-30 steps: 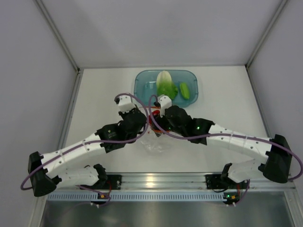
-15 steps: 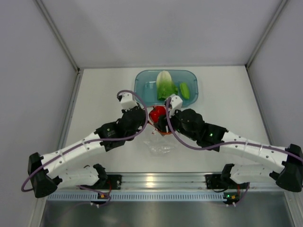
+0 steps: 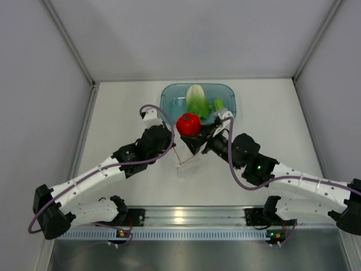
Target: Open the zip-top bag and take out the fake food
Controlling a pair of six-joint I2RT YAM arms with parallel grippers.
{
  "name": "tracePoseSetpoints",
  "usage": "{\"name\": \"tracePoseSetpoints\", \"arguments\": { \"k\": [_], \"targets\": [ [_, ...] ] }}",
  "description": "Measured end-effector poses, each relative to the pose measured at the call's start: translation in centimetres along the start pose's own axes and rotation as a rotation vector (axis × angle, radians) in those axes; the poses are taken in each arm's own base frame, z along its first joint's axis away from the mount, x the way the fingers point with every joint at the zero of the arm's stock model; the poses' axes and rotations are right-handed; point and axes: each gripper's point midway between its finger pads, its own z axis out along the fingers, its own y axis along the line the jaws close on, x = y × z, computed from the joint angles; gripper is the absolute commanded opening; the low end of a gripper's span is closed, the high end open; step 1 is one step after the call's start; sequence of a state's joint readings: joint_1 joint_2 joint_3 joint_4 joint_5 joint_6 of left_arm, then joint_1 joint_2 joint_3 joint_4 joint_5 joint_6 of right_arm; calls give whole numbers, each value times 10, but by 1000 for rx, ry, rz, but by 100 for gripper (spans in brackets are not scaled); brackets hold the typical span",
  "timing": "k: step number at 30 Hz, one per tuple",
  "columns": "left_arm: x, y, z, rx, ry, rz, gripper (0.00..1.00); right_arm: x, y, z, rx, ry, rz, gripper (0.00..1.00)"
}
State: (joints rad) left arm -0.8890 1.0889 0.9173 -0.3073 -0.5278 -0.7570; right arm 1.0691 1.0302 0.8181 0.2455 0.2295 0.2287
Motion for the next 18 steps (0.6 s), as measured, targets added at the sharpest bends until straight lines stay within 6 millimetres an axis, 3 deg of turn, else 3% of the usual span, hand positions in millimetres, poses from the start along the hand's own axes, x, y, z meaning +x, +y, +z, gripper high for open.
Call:
{"name": "tracePoseSetpoints", "arguments": {
  "k": [5, 10, 13, 18],
  "targets": [
    [3, 13, 4, -42, -7, -11, 0, -19, -14, -7, 67, -132, 60, 37],
    [-7, 33, 2, -131, -53, 1, 0, -32, -37, -8, 170, -186, 97, 37],
    [-16, 53, -2, -214, -76, 18, 0, -40, -65, -8, 246, -197, 115, 37],
    [-46, 78, -14, -321, -133, 19, 0, -52, -133, 8, 407, -168, 134, 38]
  ]
}}
